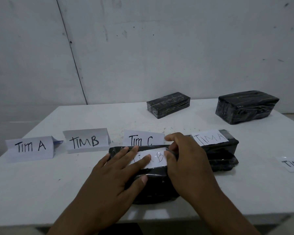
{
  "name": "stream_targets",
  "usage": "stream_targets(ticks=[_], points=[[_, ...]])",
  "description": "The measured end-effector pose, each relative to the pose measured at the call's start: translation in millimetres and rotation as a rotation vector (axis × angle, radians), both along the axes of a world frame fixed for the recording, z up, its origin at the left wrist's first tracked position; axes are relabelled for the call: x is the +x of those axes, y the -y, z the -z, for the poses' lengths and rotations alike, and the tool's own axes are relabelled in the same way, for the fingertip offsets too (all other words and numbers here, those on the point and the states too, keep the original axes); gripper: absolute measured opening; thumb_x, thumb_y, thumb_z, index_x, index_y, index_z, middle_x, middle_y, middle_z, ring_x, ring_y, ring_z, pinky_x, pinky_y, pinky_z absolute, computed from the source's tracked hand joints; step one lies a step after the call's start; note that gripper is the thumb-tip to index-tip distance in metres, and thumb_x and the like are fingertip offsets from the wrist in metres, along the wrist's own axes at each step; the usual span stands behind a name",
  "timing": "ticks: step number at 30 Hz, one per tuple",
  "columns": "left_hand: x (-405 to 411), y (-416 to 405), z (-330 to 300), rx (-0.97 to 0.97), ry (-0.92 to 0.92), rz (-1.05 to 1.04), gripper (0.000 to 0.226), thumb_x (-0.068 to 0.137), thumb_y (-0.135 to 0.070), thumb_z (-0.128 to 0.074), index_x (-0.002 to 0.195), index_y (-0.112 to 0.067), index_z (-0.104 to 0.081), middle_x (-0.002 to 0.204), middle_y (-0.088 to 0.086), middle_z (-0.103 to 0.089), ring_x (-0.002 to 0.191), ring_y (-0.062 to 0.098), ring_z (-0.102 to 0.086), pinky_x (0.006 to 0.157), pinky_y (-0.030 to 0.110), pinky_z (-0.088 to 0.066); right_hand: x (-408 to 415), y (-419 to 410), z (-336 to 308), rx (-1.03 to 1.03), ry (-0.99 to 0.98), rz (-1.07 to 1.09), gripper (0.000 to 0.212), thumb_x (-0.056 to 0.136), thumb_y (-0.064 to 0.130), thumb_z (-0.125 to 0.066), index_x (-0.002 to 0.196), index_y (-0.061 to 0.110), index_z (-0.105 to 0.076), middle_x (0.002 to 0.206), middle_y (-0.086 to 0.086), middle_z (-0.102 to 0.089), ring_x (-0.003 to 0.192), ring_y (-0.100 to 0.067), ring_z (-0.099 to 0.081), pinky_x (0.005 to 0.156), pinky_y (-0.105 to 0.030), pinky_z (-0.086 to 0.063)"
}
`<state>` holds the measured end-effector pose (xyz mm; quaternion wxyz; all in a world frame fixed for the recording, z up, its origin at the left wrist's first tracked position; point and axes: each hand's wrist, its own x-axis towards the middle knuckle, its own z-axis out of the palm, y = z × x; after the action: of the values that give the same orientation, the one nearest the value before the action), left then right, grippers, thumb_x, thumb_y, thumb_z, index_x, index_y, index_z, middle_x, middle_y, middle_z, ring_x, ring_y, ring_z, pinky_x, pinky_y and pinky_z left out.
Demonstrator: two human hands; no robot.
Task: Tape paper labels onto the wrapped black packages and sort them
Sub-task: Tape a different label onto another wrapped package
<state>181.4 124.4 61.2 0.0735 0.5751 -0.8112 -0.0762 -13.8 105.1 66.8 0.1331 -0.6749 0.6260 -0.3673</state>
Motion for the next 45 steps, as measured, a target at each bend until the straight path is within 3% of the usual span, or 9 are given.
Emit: stream_targets(ticks=[5,11,15,20,27,33,38,42,45], points=[[0,-1,1,-0.009,-0.012,-0.007,0.068,0.064,-0.088,0.024,0.13,-0.086,0.006,0.153,-0.047,0.019,0.139,-0.02,0.03,0.123,0.026,0.01,-4,8,1,-0.019,0.1,0.046,0.028,0.094,0.012,-0.068,0.114,0.031,-0.063,0.09,0.014,-0.059,0.085,0.004,-0.055,0.076,0.003,-0.036],[0,0,1,0.0,-0.015,-0.011,0.06,0.07,-0.085,0.015,0.129,-0.087,0.003,0.153,-0.047,0.018,0.139,-0.02,0.029,0.125,0.027,0.008,-5,10,6,-0.08,0.009,0.09,0.031,0.09,0.011,-0.072,0.117,0.026,-0.063,0.105,0.011,-0.057,0.091,-0.002,-0.054,0.069,-0.002,-0.041],[-1,1,-1,0.023,-0.007,-0.007,0.051,0.073,-0.082,0.011,0.124,-0.088,0.005,0.153,-0.047,0.018,0.14,-0.019,0.028,0.123,0.026,0.009,9,-2,13,-0.258,-0.176,-0.015,0.026,0.091,0.018,-0.068,0.118,0.018,-0.069,0.116,0.003,-0.066,0.105,-0.015,-0.06,0.093,-0.027,-0.05],[2,0,4,0.01,-0.002,-0.005,0.068,0.07,-0.085,0.017,0.138,-0.078,0.011,0.156,-0.043,0.017,0.141,-0.019,0.028,0.126,0.03,0.006,19,-14,31,-0.134,-0.416,-0.134,0.054,0.098,0.044,-0.037,0.129,0.016,-0.071,0.131,0.0,-0.07,0.125,-0.018,-0.063,0.107,-0.04,-0.044],[18,-4,2,0.017,0.076,-0.126,0.1,0.056,-0.097,0.02,0.149,-0.066,0.003,0.154,-0.044,0.019,0.144,-0.013,0.028,0.127,0.039,0.008,7,-20,20,0.123,-0.5,-0.171,0.095,0.086,0.072,0.009,0.163,0.022,-0.014,0.171,0.005,-0.01,0.156,-0.007,-0.002,0.117,-0.026,0.011],[15,-14,-5,-0.084,0.122,-0.203,0.106,0.062,-0.098,0.002,0.157,-0.052,0.002,0.163,-0.03,0.013,0.151,0.002,0.024,0.127,0.045,0.009,11,-21,17,0.135,-0.438,-0.142,0.091,0.083,0.073,0.002,0.163,0.029,-0.005,0.171,0.005,0.004,0.157,-0.014,0.005,0.125,-0.033,0.004],[8,-16,7,-0.082,0.044,-0.05,0.092,0.069,-0.096,0.006,0.154,-0.06,-0.004,0.16,-0.039,0.01,0.147,-0.011,0.022,0.128,0.041,0.0,10,-20,31,-0.014,-0.567,-0.169,0.061,0.103,0.054,-0.018,0.145,0.031,-0.055,0.155,0.003,-0.049,0.145,-0.022,-0.044,0.117,-0.054,-0.034],[9,-14,10,-0.107,-0.01,-0.072,0.098,0.066,-0.097,0.004,0.154,-0.058,-0.016,0.158,-0.042,-0.001,0.148,-0.013,0.012,0.128,0.038,-0.001,11,-19,36,-0.029,-0.603,-0.115,0.068,0.103,0.055,-0.022,0.139,0.014,-0.063,0.145,-0.005,-0.06,0.138,-0.022,-0.053,0.114,-0.056,-0.022],[9,-15,6,-0.099,-0.002,-0.085,0.104,0.064,-0.1,-0.001,0.155,-0.055,-0.017,0.16,-0.039,-0.002,0.149,-0.012,0.01,0.128,0.039,0.001,12,-24,29,0.077,-0.566,-0.097,0.085,0.097,0.066,-0.011,0.147,0.012,-0.053,0.154,-0.006,-0.05,0.147,-0.017,-0.039,0.121,-0.055,-0.008]])
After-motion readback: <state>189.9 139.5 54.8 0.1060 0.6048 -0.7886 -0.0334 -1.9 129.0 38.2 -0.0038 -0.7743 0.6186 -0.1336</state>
